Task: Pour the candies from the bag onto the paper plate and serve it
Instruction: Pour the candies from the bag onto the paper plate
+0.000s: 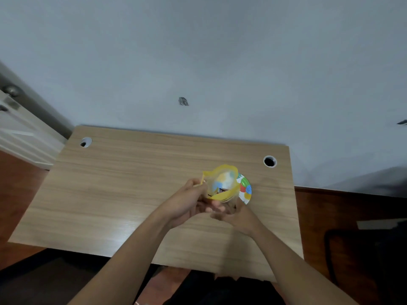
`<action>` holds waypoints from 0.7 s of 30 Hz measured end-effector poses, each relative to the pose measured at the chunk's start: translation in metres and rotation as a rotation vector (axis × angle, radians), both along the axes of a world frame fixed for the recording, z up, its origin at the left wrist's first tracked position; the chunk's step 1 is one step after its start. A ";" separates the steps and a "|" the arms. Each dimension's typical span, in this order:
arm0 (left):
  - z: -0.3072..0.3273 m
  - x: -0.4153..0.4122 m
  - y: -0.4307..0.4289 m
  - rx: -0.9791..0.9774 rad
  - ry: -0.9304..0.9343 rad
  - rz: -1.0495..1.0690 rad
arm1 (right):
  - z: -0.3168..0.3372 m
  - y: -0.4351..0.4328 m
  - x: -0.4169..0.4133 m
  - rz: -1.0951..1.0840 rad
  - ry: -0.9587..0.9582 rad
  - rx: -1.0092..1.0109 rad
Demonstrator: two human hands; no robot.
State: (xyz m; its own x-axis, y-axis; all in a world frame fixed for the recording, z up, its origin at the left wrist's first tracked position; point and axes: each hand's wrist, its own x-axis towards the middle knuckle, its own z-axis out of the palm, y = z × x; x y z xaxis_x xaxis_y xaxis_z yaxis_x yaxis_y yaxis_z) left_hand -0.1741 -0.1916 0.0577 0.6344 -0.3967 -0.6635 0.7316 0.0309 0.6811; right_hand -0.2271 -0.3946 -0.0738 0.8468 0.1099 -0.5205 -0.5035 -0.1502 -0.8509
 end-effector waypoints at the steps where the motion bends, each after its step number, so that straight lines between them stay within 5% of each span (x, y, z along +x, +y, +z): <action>1: 0.002 0.000 -0.001 -0.037 0.004 -0.016 | 0.001 -0.003 0.001 -0.020 -0.003 0.013; 6: -0.003 0.006 0.001 -0.022 0.005 0.020 | 0.009 -0.017 -0.003 -0.041 -0.006 -0.022; 10: -0.035 0.011 0.008 0.268 -0.156 0.295 | 0.011 -0.027 -0.015 -0.103 0.030 0.005; 14: -0.095 -0.002 0.011 0.567 -0.328 0.104 | 0.012 -0.033 -0.025 -0.149 0.080 0.043; 21: -0.104 -0.013 -0.014 0.335 -0.214 -0.160 | 0.013 -0.041 -0.034 -0.097 0.170 0.104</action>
